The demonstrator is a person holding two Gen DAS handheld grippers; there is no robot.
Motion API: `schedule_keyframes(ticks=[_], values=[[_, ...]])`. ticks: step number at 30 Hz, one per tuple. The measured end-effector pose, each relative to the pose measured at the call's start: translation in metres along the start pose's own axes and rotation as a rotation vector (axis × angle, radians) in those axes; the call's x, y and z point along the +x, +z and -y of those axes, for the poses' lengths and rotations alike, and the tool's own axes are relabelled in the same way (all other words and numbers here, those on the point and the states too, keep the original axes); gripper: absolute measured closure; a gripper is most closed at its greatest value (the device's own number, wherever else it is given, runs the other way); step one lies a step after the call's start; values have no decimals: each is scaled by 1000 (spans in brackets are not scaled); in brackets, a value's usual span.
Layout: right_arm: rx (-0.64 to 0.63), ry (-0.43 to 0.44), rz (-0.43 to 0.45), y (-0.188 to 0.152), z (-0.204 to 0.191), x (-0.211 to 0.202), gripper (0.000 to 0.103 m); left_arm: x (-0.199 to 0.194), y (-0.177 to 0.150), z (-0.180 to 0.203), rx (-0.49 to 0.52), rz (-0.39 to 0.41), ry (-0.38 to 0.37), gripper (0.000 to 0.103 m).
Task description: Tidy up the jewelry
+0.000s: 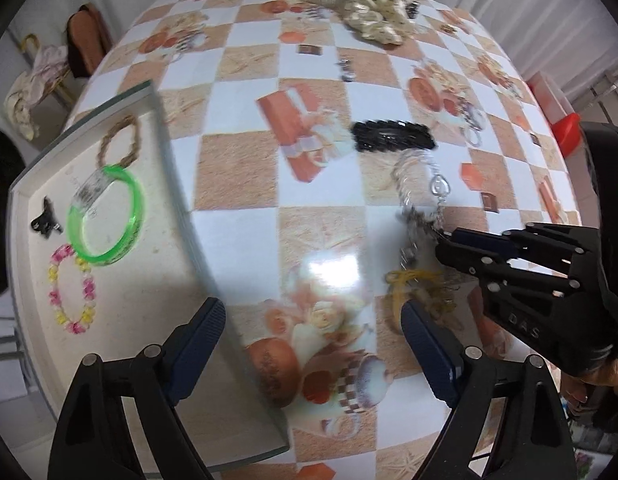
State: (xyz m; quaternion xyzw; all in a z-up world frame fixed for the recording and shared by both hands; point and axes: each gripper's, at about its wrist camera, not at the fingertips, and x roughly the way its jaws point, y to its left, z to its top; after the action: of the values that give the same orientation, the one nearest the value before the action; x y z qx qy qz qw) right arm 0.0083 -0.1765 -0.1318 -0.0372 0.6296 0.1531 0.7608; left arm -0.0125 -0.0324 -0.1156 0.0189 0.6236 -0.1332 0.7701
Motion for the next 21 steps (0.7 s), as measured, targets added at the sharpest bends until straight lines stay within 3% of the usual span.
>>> schedule_keyframes(ticks=[1,3,7,9,12,14,17,21], values=[[16,-2,1,-1,3,-1,94,1,1,2,2,-4,-4,10],[63,8,9,-2,10,-2,94,5,3,9,16,-14,-12,19],[150,44,17,-4,23,-3,94,12,6,21,47,-27,-25,19],[176,56,21,-5,26,-3,94,17,8,28,68,-39,-37,29],[205,73,24,-7,30,-4,94,30,7,36,87,-79,-49,32],[225,85,26,-8,33,-4,94,38,5,40,96,-103,-56,43],[256,105,30,-11,39,-9,94,39,4,44,115,-96,-57,44],[286,118,39,-10,41,-12,94,38,5,47,132,-92,-60,59]])
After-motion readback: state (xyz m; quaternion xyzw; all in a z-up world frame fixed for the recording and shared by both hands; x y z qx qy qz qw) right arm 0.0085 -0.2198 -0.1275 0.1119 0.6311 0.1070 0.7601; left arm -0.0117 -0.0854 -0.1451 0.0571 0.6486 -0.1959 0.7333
